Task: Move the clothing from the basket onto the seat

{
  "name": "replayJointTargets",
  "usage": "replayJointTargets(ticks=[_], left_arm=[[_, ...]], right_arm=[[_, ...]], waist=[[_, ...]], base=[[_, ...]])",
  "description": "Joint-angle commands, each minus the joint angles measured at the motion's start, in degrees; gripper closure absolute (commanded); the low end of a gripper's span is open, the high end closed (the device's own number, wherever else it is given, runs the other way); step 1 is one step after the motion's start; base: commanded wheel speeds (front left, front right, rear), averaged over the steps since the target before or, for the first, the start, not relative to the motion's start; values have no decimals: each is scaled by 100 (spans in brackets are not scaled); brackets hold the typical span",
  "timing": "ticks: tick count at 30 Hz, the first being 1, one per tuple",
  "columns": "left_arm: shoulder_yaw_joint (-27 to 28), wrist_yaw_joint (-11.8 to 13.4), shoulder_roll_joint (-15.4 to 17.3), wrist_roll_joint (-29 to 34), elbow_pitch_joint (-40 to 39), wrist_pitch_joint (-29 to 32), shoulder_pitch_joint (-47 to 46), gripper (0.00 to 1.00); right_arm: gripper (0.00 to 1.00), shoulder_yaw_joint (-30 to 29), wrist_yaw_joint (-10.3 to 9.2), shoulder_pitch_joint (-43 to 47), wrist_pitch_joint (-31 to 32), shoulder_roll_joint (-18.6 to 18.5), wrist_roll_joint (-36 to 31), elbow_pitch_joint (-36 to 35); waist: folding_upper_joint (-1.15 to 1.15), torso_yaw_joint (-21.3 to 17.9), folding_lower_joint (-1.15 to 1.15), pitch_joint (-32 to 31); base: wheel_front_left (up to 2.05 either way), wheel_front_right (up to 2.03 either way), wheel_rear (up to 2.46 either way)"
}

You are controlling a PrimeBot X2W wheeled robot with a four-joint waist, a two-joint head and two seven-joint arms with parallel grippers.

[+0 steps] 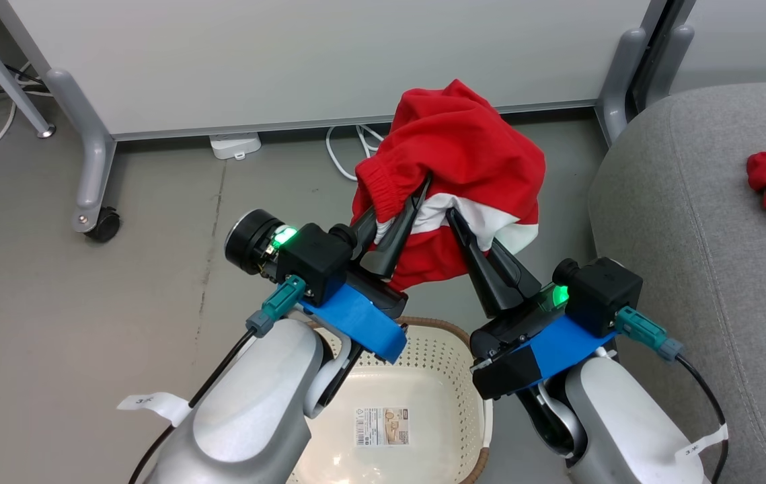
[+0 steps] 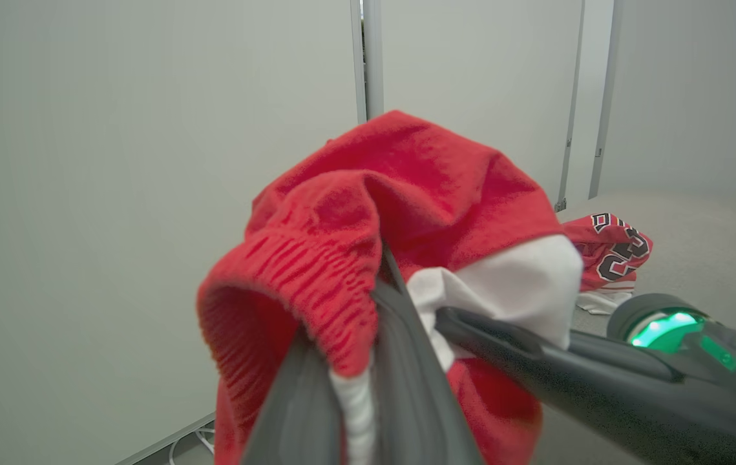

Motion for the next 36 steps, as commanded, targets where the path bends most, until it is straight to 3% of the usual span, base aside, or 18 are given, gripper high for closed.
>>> replayJointTargets(ticks=[1,2,3,4,5,14,24,36], left_arm=[[8,-12,20,-42,64,-28,-3,100],[-1,-12,13,-58,77,-29,-6,91],[-3,-12,8,-64,89,-29,-25,58],[-6,-12,8,-66,109,-28,-39,3],[-8,-12,5,-70,123,-28,-52,0],[-30,-12,10,-80,195,-28,-66,0],[-22,-13,53,-29,221,-28,28,0],[186,-5,168,152,122,-28,45,0]], right_arm=[[100,-19,3,-50,-2,1,34,-20],[100,-18,3,-53,-2,1,33,-25],[100,-19,3,-56,-2,1,30,-30],[100,-24,3,-63,-2,1,25,-33],[100,-29,3,-72,-2,1,19,-36],[100,-91,3,-102,-2,1,-114,-97],[100,-622,3,-159,-3,0,-287,-244],[100,-1207,3,45,-2,0,-531,-520]], waist=[[0,2,0,1],[0,2,0,2],[0,2,0,5],[0,3,0,9],[0,4,0,13],[0,8,0,42],[0,-70,0,192],[0,-465,0,496]], base=[[0,0,0],[0,0,0],[0,0,0],[0,0,0],[0,0,0],[0,0,0],[0,0,0],[0,0,0]])
